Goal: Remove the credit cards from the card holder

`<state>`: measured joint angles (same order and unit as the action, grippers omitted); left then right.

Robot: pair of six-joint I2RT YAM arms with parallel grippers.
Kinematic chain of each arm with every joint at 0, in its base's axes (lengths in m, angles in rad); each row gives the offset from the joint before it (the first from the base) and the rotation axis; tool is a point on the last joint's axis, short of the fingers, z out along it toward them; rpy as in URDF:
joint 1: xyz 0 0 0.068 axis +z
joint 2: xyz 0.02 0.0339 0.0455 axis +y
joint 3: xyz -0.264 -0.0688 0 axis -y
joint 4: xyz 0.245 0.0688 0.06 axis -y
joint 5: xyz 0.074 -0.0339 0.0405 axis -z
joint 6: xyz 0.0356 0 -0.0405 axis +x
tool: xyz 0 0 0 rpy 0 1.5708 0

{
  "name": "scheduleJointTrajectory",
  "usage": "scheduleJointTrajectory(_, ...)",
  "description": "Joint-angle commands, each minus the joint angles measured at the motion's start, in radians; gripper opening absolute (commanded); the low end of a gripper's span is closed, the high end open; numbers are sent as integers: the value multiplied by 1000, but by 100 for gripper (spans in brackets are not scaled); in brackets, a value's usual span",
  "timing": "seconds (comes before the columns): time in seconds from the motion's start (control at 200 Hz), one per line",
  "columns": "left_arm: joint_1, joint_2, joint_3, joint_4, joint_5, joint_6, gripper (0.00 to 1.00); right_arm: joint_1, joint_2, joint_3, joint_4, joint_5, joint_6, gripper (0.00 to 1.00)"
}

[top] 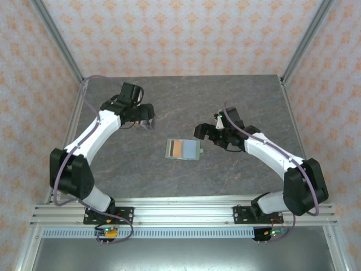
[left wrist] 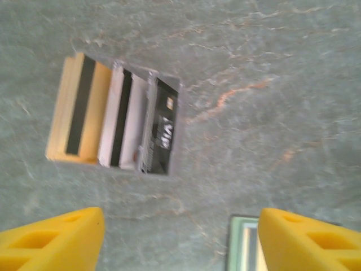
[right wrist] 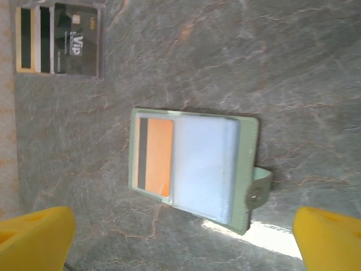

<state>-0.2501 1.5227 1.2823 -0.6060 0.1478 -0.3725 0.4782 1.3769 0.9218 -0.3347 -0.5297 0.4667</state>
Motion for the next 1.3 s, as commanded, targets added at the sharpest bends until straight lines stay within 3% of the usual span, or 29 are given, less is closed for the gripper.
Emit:
scheduleJointTrajectory(0.0, 3, -74, -103, 91, 25, -112, 80, 78, 7, 62, -58, 112, 16, 99)
scheduleJointTrajectory(0.115, 4, -139, -171, 104, 41, -136, 90, 157, 64, 113, -66, 183, 36, 97)
scheduleJointTrajectory(0.235, 5, -171, -212, 112, 128, -155, 100, 202, 140, 147, -41, 171, 66, 92)
scheduleJointTrajectory(0.385, -24, -189, -240, 89, 144, -222, 100, 215, 248, 184, -34, 156, 95, 80)
scheduleJointTrajectory(0.556, -91, -175, -249, 63, 148, -275, 99, 214, 320, 196, -45, 200, 100, 73)
scheduleJointTrajectory(0.806, -182, -77, -292, 141, 185, -422, 75, 214, 414, 234, -84, 196, 67, 56)
scheduleJointTrajectory(1.101, -262, 74, -259, 207, 213, -470, 47, 212, 443, 239, -132, 270, 14, 54)
scheduleJointTrajectory(1.296, -276, 164, -179, 129, 119, -444, 32, 198, 438, 210, -109, 252, 12, 49)
